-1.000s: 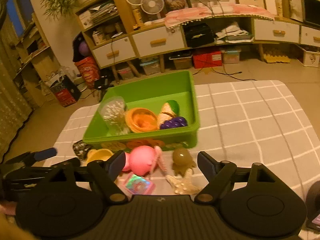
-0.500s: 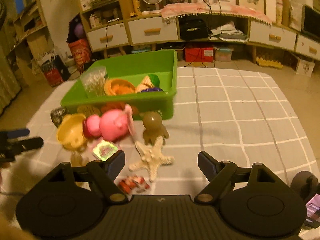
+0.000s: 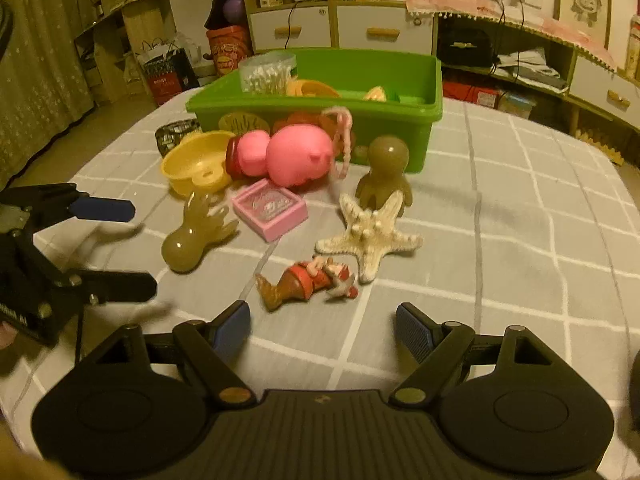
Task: Organize rigid objects
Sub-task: 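Withdraw both tools from the tub toward the remaining toys, then grasp the brown figure with the left tool while the right tool grasps the small figurine, then carry the brown figure and figurine into the green tub and release both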
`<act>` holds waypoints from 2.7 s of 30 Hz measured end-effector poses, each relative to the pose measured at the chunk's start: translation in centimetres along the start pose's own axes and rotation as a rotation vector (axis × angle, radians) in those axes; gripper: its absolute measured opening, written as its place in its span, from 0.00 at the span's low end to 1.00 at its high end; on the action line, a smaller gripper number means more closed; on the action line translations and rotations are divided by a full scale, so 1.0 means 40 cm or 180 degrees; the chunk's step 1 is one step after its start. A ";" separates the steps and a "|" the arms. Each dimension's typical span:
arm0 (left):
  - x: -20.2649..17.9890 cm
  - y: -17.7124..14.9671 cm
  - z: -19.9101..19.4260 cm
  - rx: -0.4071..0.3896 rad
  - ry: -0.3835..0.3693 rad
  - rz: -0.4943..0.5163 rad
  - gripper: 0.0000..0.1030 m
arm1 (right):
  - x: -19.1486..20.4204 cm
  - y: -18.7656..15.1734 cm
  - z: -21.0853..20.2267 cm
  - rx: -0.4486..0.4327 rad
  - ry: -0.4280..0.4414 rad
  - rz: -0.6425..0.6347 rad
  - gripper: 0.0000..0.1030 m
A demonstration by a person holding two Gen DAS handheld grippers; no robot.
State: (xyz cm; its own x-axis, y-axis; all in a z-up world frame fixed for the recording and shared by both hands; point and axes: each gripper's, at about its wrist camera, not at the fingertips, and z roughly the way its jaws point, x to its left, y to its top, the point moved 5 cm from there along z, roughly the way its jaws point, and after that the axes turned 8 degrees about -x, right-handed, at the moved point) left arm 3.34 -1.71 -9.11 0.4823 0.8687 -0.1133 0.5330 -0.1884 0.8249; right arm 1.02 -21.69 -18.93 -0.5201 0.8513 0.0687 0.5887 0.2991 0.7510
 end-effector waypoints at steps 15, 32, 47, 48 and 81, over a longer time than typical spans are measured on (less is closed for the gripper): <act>-0.026 -0.018 0.025 0.0025 -0.0087 0.0051 0.77 | 0.029 -0.001 0.013 -0.0267 -0.0042 -0.0161 0.46; -0.005 0.008 0.034 -0.0063 0.0058 -0.0288 0.45 | 0.047 0.014 0.039 -0.0338 -0.0055 -0.0252 0.41; -0.012 0.043 -0.002 -0.0242 0.0034 -0.0391 0.33 | 0.051 0.033 0.017 -0.0429 -0.0012 -0.0200 0.38; -0.013 0.047 -0.004 -0.0258 0.0023 -0.0397 0.33 | 0.050 0.038 0.014 -0.0447 -0.0008 -0.0182 0.38; 0.065 0.262 -0.056 -0.0937 0.0253 -0.0619 0.32 | 0.002 0.250 -0.041 -0.1039 -0.0149 0.0287 0.38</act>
State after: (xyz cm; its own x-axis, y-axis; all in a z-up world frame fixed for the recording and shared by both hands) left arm 8.62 -0.37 0.48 0.3296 0.9104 -0.2499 0.3809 0.1140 0.9176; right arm 5.84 -19.34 -10.32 -0.4415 0.8892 0.1200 0.3980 0.0742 0.9144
